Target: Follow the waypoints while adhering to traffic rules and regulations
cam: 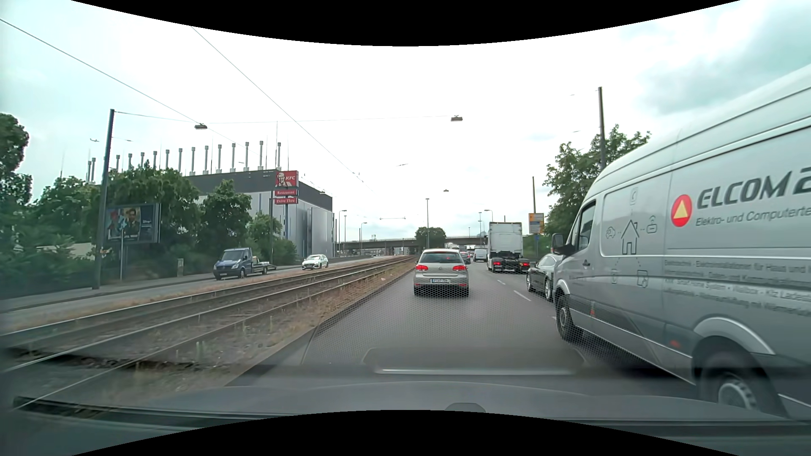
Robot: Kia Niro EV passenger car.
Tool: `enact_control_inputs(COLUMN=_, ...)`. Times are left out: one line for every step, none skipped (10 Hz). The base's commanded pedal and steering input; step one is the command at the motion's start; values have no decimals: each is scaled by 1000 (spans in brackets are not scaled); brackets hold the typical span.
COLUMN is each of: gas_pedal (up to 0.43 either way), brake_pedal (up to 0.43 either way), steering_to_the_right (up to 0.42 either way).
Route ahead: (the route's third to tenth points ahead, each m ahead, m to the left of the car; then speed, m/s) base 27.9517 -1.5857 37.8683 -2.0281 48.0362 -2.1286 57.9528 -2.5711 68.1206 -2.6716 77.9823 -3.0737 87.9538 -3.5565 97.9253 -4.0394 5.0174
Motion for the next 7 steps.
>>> enact_control_inputs(gas_pedal=0, brake_pedal=0, steering_to_the_right=-10)
enact_control_inputs(gas_pedal=0, brake_pedal=0, steering_to_the_right=-10)
enact_control_inputs(gas_pedal=0, brake_pedal=0, steering_to_the_right=-8)
enact_control_inputs(gas_pedal=0, brake_pedal=0, steering_to_the_right=-6)
enact_control_inputs(gas_pedal=0, brake_pedal=0, steering_to_the_right=-6)
enact_control_inputs(gas_pedal=0, brake_pedal=0, steering_to_the_right=-6)
enact_control_inputs(gas_pedal=0, brake_pedal=0, steering_to_the_right=-6)
